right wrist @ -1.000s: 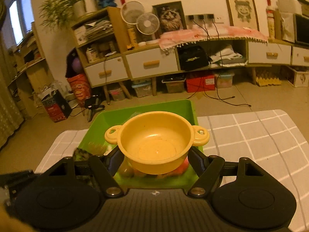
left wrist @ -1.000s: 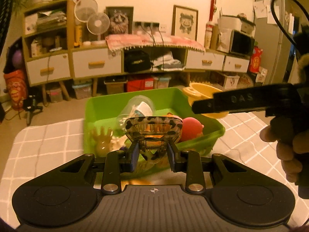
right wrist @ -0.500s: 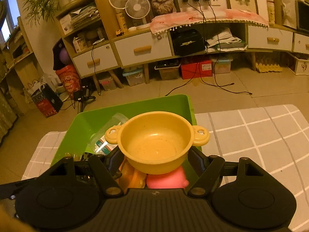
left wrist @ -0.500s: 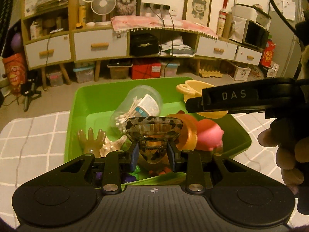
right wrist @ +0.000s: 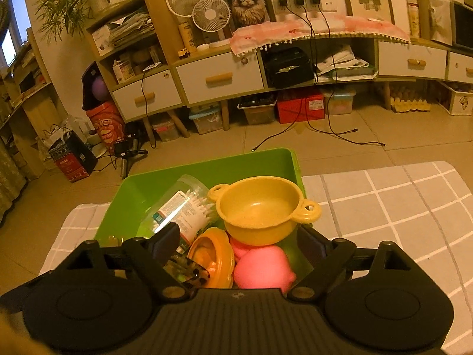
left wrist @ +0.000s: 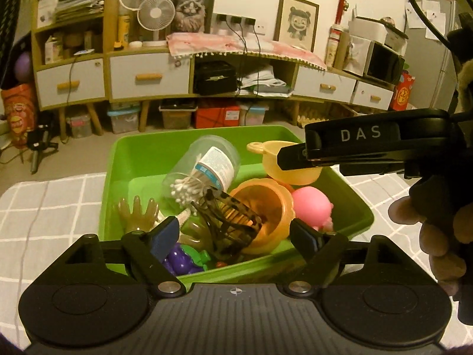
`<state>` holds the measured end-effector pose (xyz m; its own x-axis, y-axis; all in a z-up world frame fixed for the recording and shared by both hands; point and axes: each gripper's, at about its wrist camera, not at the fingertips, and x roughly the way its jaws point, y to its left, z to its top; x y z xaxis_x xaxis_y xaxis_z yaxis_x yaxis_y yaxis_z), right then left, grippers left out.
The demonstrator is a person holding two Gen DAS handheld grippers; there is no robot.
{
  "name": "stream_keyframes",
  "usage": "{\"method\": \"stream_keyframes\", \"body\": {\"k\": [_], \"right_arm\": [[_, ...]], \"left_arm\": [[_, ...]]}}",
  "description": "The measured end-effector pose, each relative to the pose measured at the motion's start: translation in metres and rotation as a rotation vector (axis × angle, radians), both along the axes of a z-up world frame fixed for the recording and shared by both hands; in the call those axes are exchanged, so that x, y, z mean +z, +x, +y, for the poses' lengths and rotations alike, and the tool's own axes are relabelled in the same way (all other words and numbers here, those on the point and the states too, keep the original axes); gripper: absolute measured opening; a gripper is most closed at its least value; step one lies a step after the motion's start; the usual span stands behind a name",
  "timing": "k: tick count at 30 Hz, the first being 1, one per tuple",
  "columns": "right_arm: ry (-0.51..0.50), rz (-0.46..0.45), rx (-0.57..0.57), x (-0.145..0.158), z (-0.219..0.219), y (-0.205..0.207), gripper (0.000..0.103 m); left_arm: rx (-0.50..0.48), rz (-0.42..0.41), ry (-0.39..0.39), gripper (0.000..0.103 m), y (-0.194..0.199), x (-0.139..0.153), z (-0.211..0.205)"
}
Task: Organize rigid objects
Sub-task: 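Open the left tool to drop the clip while the right tool drops the pot into the bin, then withdraw both tools from the bin back over the remaining toys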
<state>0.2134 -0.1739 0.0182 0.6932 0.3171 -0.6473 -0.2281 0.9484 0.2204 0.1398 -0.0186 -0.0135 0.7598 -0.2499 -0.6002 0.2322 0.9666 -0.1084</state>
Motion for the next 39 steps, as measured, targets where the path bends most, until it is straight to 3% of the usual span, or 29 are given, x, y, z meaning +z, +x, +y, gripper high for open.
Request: {"method": "stream_keyframes", "body": {"k": [20, 26, 32, 39], "right_arm": [[-0.038, -0.034, 0.026, 0.03, -0.003, -0.067, 0.064], [-0.035, -0.041, 0.035, 0.035, -0.006, -0.082, 0.064], [-0.045, -0.045, 0.046, 0.034, -0.006, -0.097, 0.069], [-0.076, -0.064, 0.1, 0.023, 0.001, -0.117, 0.07]], "left_arm": [[0.047, -0.018, 0.002, 0.096, -0.045, 0.029, 0.025], [0.059, -0.022, 0.015, 0.101, -0.057, 0.03, 0.034], [0.078, 0.015, -0.01, 0.101, -0.061, 0.027, 0.046], [0.109, 0.022, 0.014, 0.101, -0.067, 0.017, 0.064]]}}
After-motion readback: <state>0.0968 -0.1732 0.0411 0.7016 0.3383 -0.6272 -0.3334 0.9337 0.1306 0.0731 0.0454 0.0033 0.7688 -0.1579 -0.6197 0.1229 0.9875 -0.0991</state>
